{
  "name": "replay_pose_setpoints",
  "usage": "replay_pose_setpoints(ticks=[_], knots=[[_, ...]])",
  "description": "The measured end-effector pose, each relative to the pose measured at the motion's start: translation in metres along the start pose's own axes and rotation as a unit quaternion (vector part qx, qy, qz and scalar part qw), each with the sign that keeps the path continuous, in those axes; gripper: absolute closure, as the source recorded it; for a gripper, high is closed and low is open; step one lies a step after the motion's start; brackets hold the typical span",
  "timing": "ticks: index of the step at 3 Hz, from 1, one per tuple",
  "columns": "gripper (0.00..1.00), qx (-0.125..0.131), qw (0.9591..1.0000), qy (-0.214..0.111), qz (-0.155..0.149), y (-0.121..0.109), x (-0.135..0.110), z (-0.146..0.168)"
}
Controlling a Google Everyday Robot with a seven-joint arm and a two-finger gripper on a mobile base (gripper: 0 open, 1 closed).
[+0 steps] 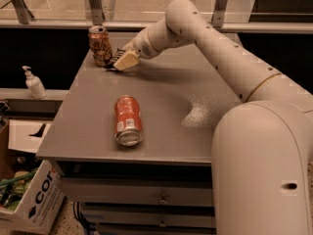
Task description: Move rxbar chocolate near orange can
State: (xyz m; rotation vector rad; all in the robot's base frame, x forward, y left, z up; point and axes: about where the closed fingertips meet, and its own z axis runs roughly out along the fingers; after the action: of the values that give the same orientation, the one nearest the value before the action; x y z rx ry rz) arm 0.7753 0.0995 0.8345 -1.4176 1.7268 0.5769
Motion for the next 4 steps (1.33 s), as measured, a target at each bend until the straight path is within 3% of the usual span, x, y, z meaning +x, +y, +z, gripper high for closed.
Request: replay_pose_setpoints(ticks=[1,3,4], knots=[[0.51,0.002,1.0000,0.002,0.005,-0.0036,0.0014,-0.0038],[0.05,0.004,0.9999,0.005,0.009,-0.0044,0.0029,-0.0110],[0.00,0.004,0.9999,0.006,0.009,-0.0036,0.0021,-0.0126]])
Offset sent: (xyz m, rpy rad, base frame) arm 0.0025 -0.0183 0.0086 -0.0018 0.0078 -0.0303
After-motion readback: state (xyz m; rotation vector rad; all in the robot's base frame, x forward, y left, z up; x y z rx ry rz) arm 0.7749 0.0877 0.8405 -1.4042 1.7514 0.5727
